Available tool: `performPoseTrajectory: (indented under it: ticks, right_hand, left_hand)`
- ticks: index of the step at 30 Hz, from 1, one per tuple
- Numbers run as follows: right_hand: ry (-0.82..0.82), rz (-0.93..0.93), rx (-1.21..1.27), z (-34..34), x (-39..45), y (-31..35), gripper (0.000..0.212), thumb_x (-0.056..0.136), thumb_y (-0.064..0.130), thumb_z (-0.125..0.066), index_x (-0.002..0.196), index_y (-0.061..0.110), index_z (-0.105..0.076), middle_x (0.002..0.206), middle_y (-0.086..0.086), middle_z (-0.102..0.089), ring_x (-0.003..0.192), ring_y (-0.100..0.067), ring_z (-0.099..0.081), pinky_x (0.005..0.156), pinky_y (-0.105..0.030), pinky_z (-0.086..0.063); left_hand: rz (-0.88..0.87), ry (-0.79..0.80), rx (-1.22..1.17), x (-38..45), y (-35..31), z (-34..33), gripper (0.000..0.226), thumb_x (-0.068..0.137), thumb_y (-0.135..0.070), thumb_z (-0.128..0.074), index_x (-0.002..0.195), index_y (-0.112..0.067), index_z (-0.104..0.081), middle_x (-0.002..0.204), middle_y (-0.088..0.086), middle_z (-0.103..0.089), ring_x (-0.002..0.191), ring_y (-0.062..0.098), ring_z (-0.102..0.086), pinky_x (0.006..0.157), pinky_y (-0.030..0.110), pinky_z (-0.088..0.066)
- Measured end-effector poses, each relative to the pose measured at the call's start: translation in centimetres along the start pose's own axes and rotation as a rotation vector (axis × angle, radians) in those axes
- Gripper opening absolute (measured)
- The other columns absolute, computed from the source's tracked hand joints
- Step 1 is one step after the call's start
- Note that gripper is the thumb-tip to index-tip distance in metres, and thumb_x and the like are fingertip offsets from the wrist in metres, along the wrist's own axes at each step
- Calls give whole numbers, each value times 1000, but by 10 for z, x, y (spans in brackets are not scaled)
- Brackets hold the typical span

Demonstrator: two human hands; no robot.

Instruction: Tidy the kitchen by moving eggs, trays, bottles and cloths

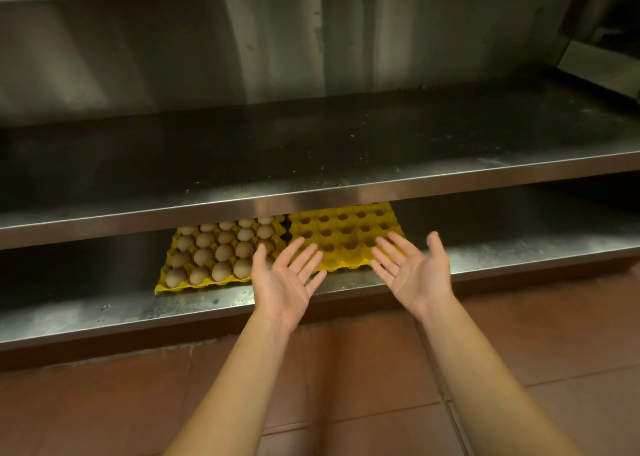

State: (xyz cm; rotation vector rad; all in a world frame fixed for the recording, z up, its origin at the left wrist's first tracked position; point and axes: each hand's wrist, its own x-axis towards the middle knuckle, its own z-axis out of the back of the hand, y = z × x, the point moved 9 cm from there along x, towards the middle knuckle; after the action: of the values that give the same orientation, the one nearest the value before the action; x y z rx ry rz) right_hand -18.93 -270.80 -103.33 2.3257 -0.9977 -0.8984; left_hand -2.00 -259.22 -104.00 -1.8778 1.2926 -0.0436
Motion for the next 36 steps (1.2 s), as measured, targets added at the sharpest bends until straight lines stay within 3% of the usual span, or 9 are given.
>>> performPoseTrajectory:
  ticks: [4, 9, 14, 21, 26, 30, 36]
  right_hand:
    - [31, 50, -330, -13, -14, 13, 53, 104, 47, -30, 129, 12, -61, 133, -9, -64, 127, -25, -57, 112, -46, -40]
    - [-2, 115, -529, -21, -40, 31, 47, 105, 44, -32, 130, 17, -61, 129, -2, -66, 124, -18, -60, 110, -41, -44]
    - [16, 187, -482, -61, -85, 67, 49, 105, 44, -33, 137, 15, -57, 129, -1, -67, 120, -15, -63, 107, -39, -46]
    - [15, 118, -349, -167, -190, 154, 49, 105, 42, -33, 135, 11, -57, 129, -5, -67, 121, -18, -63, 110, -41, -44]
    - [-121, 155, -460, -240, -290, 251, 46, 105, 41, -35, 136, 15, -57, 129, 1, -67, 120, -12, -62, 110, -39, -44]
    - [-191, 153, -530, -309, -372, 319, 43, 105, 39, -35, 136, 17, -56, 133, 0, -64, 123, -13, -59, 111, -39, -43]
    - [-199, 100, -569, -401, -470, 354, 43, 105, 40, -37, 137, 18, -55, 135, -1, -62, 123, -13, -59, 107, -37, -47]
  left_hand:
    - [-101, 40, 326, -15, -10, -39, 65, 104, -58, -19, 127, -18, -64, 131, 6, -67, 123, 19, -62, 115, 49, -38]
    - [-187, 135, 471, -39, -21, -87, 66, 104, -59, -17, 133, -20, -62, 132, -1, -67, 124, 12, -61, 114, 43, -39]
    - [-185, 207, 535, -77, -34, -131, 63, 104, -57, -19, 137, -21, -59, 133, -4, -66, 124, 10, -61, 115, 43, -38]
    - [93, 232, 380, -162, -99, -222, 57, 103, -51, -28, 133, -15, -61, 131, 5, -68, 125, 20, -61, 116, 48, -36]
    - [34, 209, 591, -256, -171, -327, 51, 107, -45, -26, 129, -20, -65, 128, -4, -69, 119, 11, -64, 113, 44, -41]
    - [31, 195, 609, -330, -238, -404, 52, 106, -50, -25, 125, -24, -66, 128, -5, -69, 119, 9, -64, 112, 43, -43]
    - [33, 185, 626, -434, -325, -450, 52, 105, -55, -24, 130, -29, -61, 136, -3, -63, 123, 11, -60, 111, 43, -43]
